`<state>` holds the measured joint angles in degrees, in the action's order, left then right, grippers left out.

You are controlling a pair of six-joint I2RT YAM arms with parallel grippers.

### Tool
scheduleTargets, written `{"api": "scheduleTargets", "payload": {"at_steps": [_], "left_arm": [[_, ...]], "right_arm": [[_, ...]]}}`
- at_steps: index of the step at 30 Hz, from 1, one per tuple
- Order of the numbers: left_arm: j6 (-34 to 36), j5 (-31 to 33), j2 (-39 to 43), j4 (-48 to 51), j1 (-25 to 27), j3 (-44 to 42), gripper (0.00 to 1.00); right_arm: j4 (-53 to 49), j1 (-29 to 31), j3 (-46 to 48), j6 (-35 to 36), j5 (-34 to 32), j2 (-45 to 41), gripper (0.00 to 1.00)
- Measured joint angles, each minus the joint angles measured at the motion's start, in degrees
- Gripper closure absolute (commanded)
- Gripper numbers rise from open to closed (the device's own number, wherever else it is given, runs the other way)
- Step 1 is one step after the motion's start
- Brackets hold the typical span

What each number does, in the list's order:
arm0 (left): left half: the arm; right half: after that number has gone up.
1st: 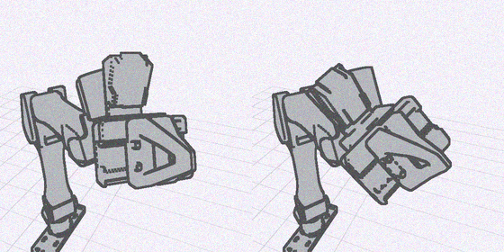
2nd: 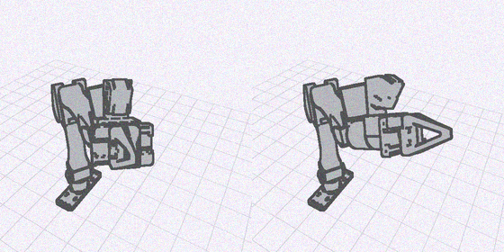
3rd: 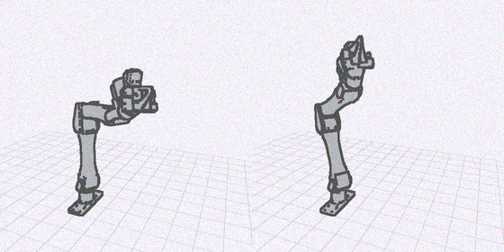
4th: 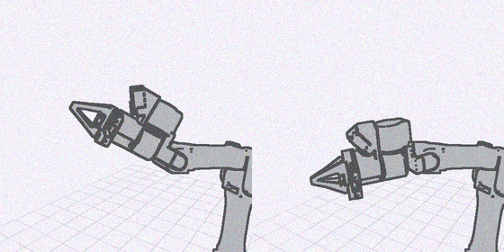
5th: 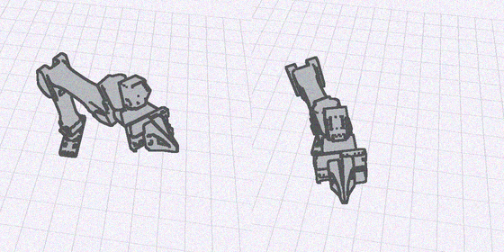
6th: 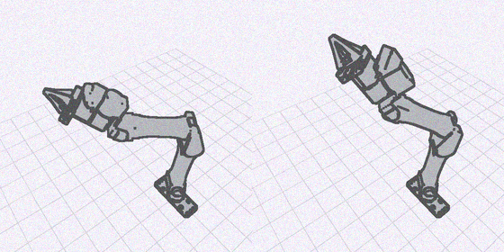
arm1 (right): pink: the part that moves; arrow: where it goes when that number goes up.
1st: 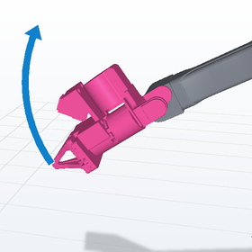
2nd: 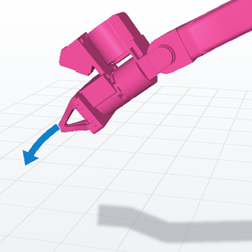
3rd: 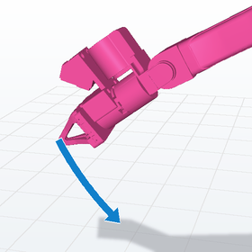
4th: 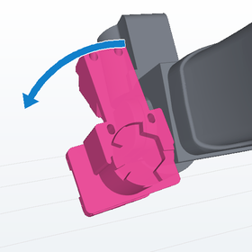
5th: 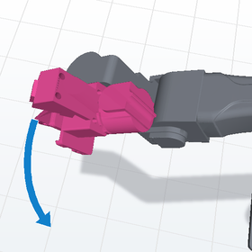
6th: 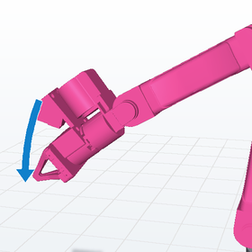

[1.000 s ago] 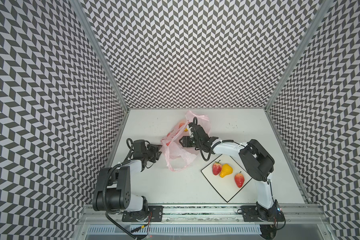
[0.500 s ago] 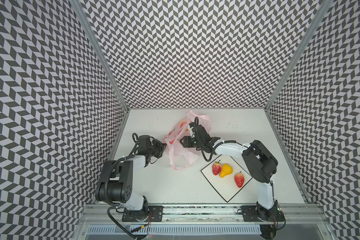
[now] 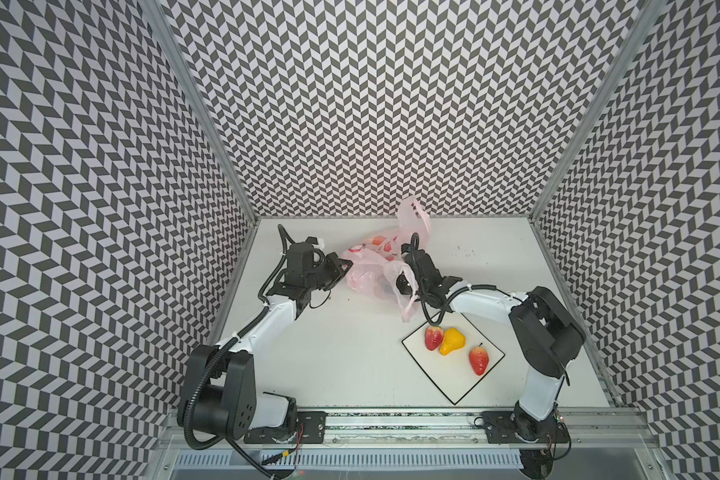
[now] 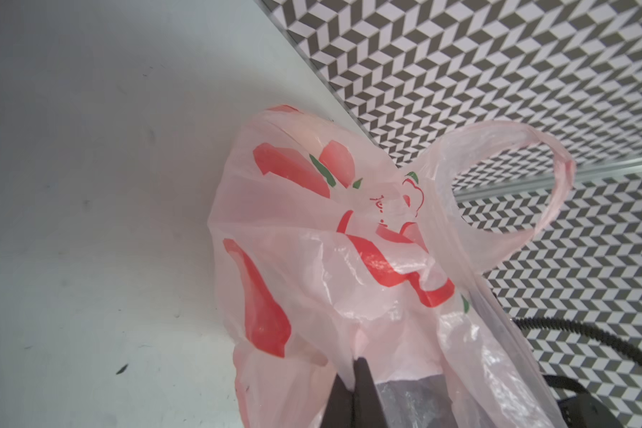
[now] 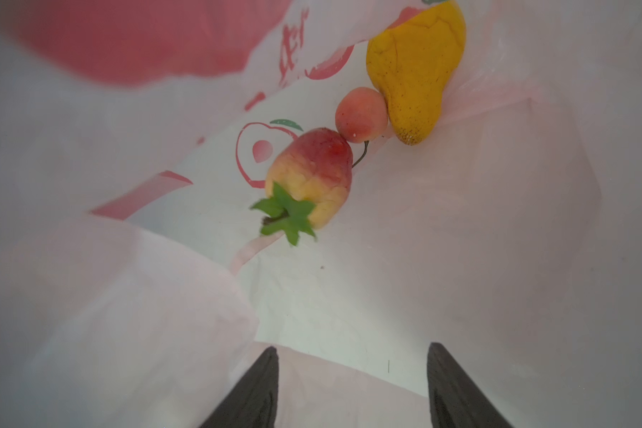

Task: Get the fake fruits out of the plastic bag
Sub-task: 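Reach deeper into the bag and close the right gripper on a strawberry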

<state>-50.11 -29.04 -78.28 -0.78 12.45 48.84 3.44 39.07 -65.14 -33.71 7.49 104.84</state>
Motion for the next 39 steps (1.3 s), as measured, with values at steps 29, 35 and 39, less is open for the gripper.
{"api": "scheduleTargets", "payload": {"at_steps": [29,35,39], "left_arm": [[16.2,0.9,-9.25,9.16,-6.64,-5.75,1.0],[16.28,0.92,-9.25,9.51,-4.28,-5.62,1.0],[16.46,0.92,-9.25,9.57,-3.34,-5.62,1.0]], "right_arm": [[-1.51,-3.37,-11.06,-1.99,-6.82,12.04,0.22],[-2.47,-3.37,-17.64,-5.53,-10.45,17.35,0.23],[-4.11,-3.37,-21.42,-7.08,-13.51,20.2,0.25]]}}
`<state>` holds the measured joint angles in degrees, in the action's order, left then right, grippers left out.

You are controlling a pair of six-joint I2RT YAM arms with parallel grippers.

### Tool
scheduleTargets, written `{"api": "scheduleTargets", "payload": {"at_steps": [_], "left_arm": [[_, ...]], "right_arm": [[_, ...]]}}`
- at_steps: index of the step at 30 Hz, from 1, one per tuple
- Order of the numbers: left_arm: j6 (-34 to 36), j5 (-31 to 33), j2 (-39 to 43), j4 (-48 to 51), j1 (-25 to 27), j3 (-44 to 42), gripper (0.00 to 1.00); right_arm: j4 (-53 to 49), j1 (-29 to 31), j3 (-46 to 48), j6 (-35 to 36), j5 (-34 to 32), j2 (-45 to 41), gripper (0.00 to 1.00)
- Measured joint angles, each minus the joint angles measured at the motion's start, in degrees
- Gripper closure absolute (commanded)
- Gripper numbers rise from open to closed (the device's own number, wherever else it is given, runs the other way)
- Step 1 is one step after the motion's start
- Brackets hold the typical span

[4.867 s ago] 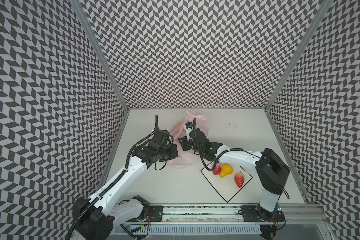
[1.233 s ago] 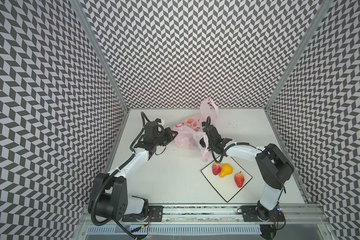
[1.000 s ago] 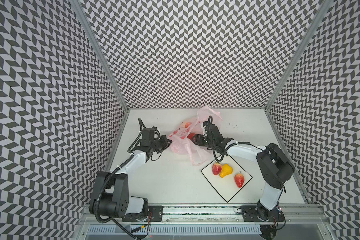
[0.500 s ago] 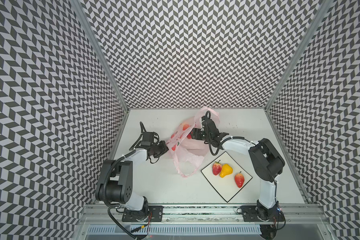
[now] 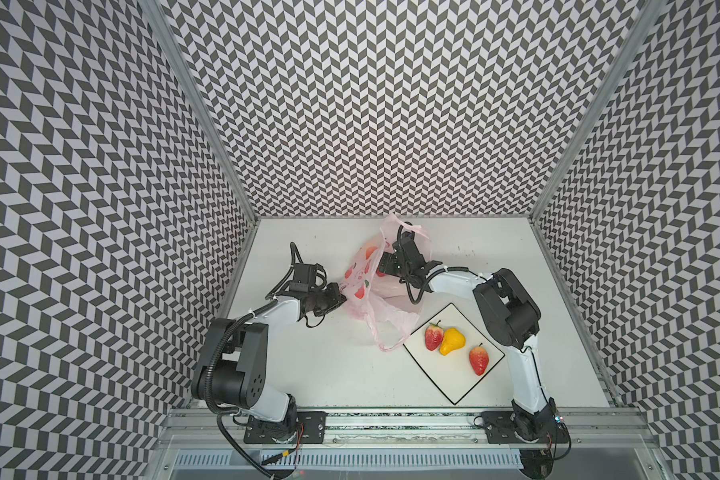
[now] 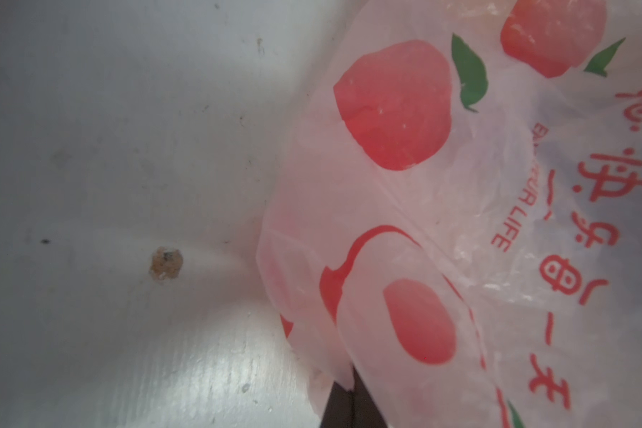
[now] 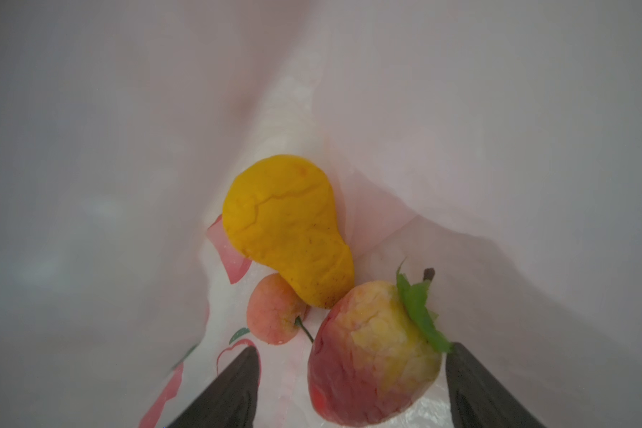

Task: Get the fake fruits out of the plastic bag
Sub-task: 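Reach deeper into the bag and close the right gripper on a strawberry, then lift the strawberry out of the bag with the right gripper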

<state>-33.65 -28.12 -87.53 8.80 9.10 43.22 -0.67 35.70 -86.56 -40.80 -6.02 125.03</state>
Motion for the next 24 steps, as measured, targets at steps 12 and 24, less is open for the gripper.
{"api": "scheduleTargets", "payload": {"at_steps": [12,24], "left_arm": [[0.02,0.22,0.0,0.28,0.28,0.0,1.0],[0.61,0.44,-0.02,0.31,-1.42,1.29,1.0]], "right_arm": [[-5.79,0.2,-8.9,0.2,-5.09,7.15,0.28],[-7.02,1.09,-7.15,2.29,-5.25,5.29,0.55]]}}
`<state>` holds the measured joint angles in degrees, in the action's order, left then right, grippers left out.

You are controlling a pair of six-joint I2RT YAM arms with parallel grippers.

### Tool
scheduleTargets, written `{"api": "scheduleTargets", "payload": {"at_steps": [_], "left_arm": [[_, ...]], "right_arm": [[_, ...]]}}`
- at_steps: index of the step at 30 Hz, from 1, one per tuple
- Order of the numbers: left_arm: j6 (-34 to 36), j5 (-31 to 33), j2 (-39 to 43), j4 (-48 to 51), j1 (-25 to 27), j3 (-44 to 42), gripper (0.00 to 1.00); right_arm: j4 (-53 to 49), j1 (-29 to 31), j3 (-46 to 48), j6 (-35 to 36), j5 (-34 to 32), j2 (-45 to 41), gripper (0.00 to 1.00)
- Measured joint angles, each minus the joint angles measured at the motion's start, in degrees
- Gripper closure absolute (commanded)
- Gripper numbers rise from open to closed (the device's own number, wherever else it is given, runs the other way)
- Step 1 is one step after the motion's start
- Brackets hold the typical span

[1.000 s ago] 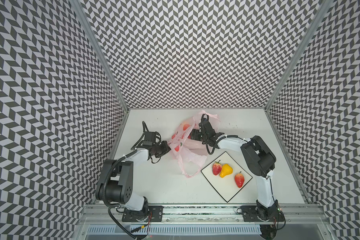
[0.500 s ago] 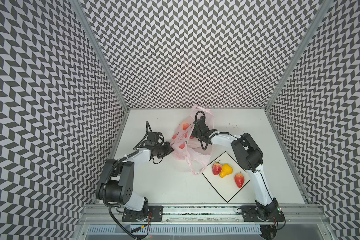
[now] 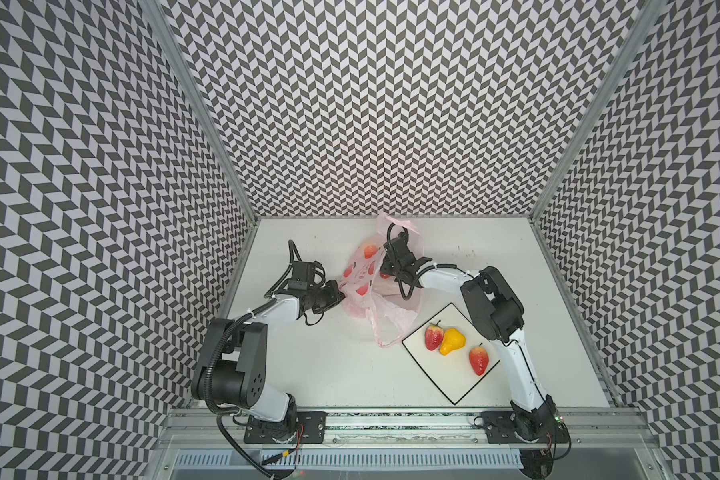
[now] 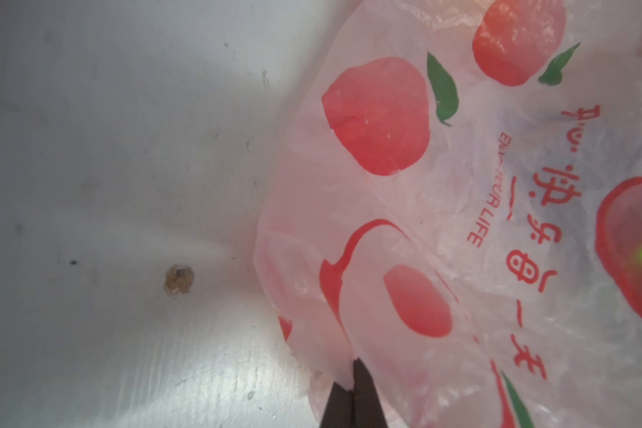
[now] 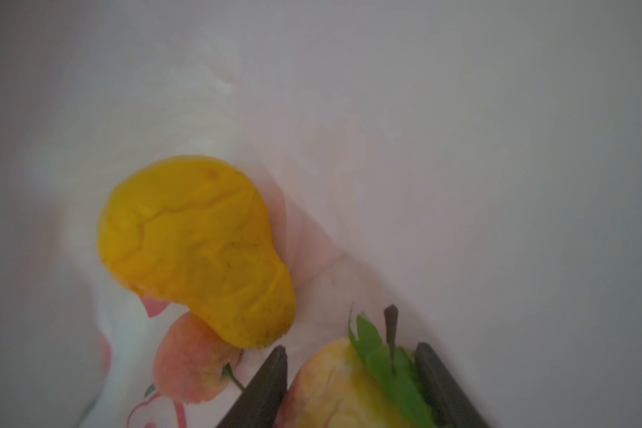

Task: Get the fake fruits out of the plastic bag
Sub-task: 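Lift the strawberry out of the bag with the right gripper, then lower the strawberry onto the tray and open the right gripper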

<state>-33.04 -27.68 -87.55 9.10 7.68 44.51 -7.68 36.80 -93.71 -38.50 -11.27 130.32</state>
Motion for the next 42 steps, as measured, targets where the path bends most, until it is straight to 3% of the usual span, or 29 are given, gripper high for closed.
{"api": "scheduleTargets", "payload": {"at_steps": [6,16,23,26,32,38,42], "left_arm": [[-0.24,-0.02,-0.55,-0.5,-1.18,0.2,1.0],[-1.2,-0.17,-0.7,-1.88,-2.54,0.2,1.0],[-1.92,-0.59,-1.46,-2.91,-2.6,0.2,1.0],[-2.32,-0.68,-1.49,-3.06,-2.6,0.28,1.0],[-2.6,-0.7,-1.88,-3.13,-2.6,0.48,1.0],[-2.36,-0.81,-2.86,-3.02,-2.86,1.01,1.0],[-1.68,-1.14,-2.86,-2.95,-3.02,1.31,1.0]], "right_arm": [[0.79,0.33,8.81,2.47,3.19,-10.25,0.57],[5.73,0.92,23.8,12.11,19.12,-30.8,0.6],[2.19,3.04,32.44,18.64,24.2,-44.17,0.61],[-0.37,5.25,37.07,20.7,23.15,-51.39,0.61],[-3.58,14.47,50.25,19.76,14.6,-67.23,0.6],[-9.4,24.13,59.95,11.58,3.43,-76.63,0.6],[-13.7,26.97,64.92,3.56,-2.29,-79.93,0.6]]}}
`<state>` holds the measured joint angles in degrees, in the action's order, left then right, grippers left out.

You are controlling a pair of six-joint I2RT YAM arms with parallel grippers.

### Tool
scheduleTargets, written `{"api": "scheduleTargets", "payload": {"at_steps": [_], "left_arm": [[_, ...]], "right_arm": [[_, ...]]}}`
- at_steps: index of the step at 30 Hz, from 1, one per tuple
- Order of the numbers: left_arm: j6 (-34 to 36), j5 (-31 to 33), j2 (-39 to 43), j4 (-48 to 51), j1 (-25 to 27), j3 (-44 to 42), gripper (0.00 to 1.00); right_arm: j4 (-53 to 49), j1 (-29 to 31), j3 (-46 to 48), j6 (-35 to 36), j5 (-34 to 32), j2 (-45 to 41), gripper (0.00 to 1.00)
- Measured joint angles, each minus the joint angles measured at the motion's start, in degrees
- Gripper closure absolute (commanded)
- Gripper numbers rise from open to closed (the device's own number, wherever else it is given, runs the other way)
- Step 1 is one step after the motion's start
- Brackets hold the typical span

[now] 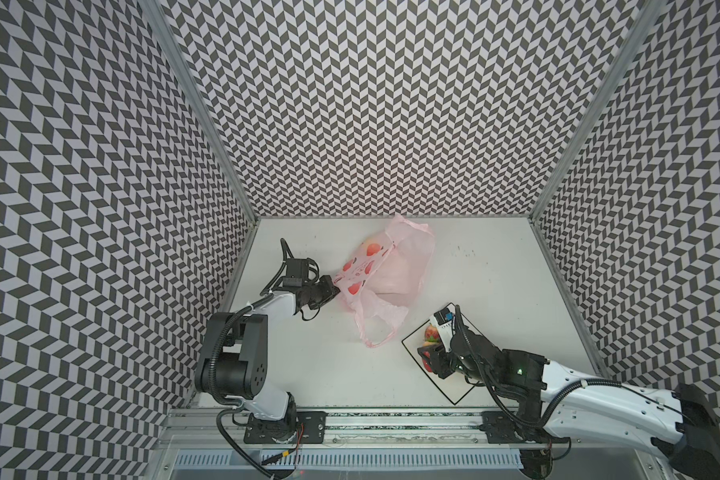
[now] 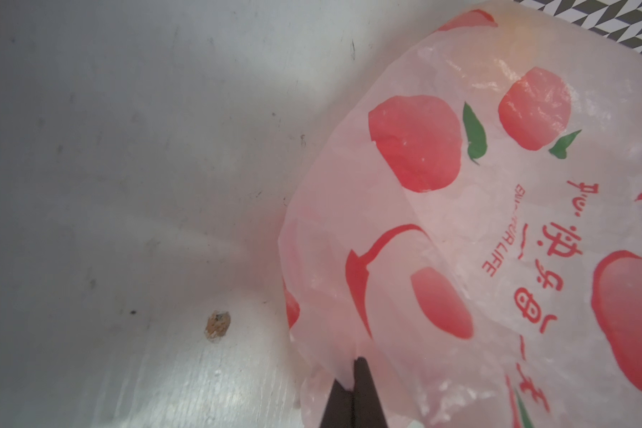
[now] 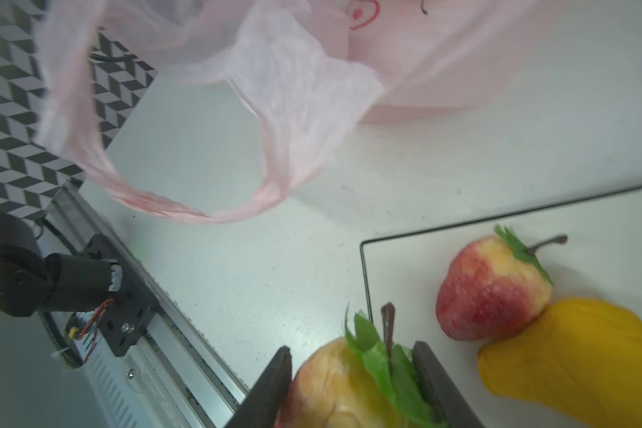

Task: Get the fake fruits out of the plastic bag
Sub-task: 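Lower the strawberry onto the tray and open the right gripper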

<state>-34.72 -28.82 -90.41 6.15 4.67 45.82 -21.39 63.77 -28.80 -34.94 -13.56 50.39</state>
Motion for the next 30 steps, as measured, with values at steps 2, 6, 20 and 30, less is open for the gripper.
{"api": "scheduleTargets", "payload": {"at_steps": [2,6,20,30], "left_arm": [[0.44,-0.07,0.0,0.04,-0.13,0.02,1.0],[1.09,-0.44,0.0,0.44,-0.48,0.02,1.0],[1.88,-1.57,0.0,0.81,-0.96,0.02,1.0],[1.88,-2.14,-0.02,0.83,-0.96,0.02,1.0]], "right_arm": [[-2.36,0.24,2.12,-3.91,-2.1,-1.14,0.6],[-7.04,0.31,4.02,-10.93,-6.23,-2.12,0.59],[-12.94,0.31,4.02,-21.11,-13.05,4.63,0.42],[-13.44,0.31,4.0,-22.53,-14.58,7.67,0.28]]}}
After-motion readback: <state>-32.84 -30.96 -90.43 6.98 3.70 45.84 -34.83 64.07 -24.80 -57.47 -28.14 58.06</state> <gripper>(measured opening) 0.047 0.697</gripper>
